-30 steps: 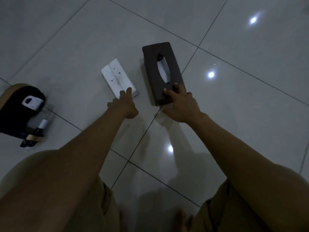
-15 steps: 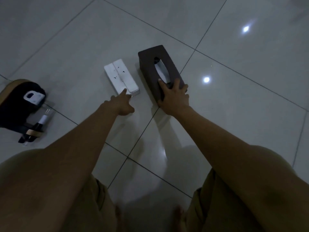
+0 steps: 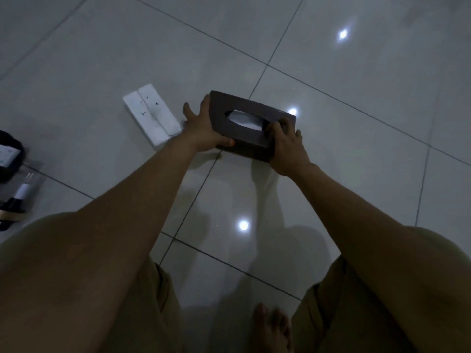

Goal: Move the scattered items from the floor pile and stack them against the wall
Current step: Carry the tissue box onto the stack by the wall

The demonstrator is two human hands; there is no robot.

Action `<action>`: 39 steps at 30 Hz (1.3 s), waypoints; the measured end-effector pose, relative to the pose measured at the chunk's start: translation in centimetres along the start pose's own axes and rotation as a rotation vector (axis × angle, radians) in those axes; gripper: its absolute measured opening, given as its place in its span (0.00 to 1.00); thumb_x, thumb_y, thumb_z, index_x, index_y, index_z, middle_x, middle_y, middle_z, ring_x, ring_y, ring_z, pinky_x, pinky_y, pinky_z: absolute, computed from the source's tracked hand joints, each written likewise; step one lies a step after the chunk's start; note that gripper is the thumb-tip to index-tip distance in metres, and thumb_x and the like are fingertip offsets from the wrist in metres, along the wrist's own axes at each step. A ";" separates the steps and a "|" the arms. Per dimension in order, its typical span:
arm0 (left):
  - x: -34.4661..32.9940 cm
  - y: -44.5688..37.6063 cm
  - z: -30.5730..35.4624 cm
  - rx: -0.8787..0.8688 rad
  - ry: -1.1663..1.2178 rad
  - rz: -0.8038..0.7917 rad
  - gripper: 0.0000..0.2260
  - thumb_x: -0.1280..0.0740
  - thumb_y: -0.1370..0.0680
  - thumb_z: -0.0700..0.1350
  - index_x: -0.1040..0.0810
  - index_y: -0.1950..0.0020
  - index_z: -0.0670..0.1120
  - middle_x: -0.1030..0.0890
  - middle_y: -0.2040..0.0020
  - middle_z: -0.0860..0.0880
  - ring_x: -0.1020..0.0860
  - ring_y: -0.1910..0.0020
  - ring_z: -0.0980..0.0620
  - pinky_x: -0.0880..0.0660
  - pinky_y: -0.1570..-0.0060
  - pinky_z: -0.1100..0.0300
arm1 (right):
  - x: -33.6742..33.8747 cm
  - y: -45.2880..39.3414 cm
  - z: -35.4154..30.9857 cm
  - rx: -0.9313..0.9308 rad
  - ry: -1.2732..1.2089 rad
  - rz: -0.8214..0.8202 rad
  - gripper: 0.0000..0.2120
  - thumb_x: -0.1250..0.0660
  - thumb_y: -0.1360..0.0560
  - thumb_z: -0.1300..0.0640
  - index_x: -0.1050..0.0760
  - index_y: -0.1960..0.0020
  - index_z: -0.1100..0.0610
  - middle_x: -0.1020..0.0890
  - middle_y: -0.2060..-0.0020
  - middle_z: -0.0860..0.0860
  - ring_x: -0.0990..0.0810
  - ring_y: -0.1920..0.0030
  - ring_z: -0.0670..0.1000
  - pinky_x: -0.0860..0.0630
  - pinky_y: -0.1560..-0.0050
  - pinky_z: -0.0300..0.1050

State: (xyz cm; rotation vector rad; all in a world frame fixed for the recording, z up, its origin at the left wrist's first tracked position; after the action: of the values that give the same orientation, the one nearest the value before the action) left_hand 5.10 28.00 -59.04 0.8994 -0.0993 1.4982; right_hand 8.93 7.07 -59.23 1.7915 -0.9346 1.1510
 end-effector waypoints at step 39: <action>10.3 24.7 21.6 -0.187 -0.567 0.101 0.55 0.20 0.38 0.56 0.53 0.21 0.59 0.59 0.21 0.45 0.32 0.41 0.34 0.26 0.55 0.44 | 25.8 19.3 -8.3 -0.194 -0.133 -0.059 0.52 0.26 0.32 0.40 0.59 0.22 0.40 0.63 0.22 0.59 0.33 0.41 0.67 0.22 0.53 0.58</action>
State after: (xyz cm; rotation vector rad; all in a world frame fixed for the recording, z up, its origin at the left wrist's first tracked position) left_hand -5.20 19.89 -27.27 1.1546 -0.6958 1.2619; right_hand -2.85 2.38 -28.49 1.7413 -1.0265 0.8820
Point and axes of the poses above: each hand's wrist, its own y-axis away from the middle knuckle, its own x-axis out of the back of the hand, z = x × y, the point moved 7 cm from there along -y, towards the middle knuckle
